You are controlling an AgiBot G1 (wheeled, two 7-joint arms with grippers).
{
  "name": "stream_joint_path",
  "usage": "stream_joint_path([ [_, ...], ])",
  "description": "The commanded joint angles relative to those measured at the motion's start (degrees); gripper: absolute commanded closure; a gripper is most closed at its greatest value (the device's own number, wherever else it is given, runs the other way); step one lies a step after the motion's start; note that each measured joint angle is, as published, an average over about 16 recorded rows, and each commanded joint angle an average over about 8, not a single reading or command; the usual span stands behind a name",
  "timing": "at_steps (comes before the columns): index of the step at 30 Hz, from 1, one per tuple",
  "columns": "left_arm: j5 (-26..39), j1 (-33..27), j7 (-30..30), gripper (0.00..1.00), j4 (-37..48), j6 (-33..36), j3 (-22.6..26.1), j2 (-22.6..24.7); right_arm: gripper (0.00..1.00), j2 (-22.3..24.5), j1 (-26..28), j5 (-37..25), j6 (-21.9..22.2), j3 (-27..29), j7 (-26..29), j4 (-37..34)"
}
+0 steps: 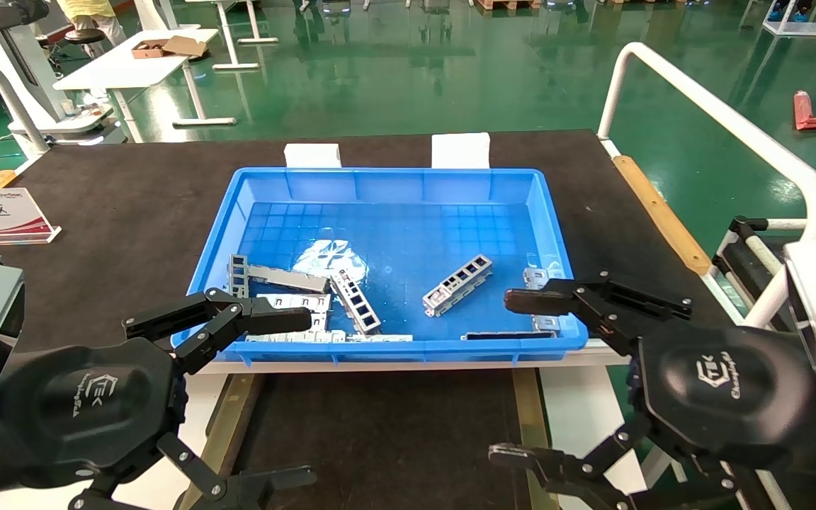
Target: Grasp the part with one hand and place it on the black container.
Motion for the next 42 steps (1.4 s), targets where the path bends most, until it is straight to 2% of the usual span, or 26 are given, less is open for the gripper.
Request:
stream_joint_path([
  [1, 0.0, 0.0, 0.0, 0.00, 0.0, 0.0, 0.0, 0.0, 0.00, 0.0, 0.0, 0.0, 0.0, 0.0, 0.0, 0.0],
  [11, 2.0, -1.0, 0.4, 0.00, 0.0, -0.6, 1.0, 1.2, 0.00, 0.0, 0.0, 0.0, 0.0, 0.0, 0.0, 0.0],
  [17, 5.6, -3.6, 1.6, 0.00, 1.4, -1.4, 2.7, 4.2, 0.00, 0.0, 0.0, 0.0, 0.0, 0.0, 0.0, 0.0],
  [24, 11.1, -9.2, 3.3, 0.00, 7.7, -3.0, 5.9, 11.1, 0.00, 0.0, 0.0, 0.0, 0.0, 0.0, 0.0, 0.0],
  [33, 16.6, -17.5, 3.3, 0.00, 21.0, -5.5, 10.2, 21.3, 0.00, 0.0, 0.0, 0.0, 0.0, 0.0, 0.0, 0.0],
  [42, 26.0, -24.9, 10.8, 0.00, 36.7, -11.0, 14.7, 30.8, 0.00, 0.0, 0.0, 0.0, 0.0, 0.0, 0.0, 0.0],
])
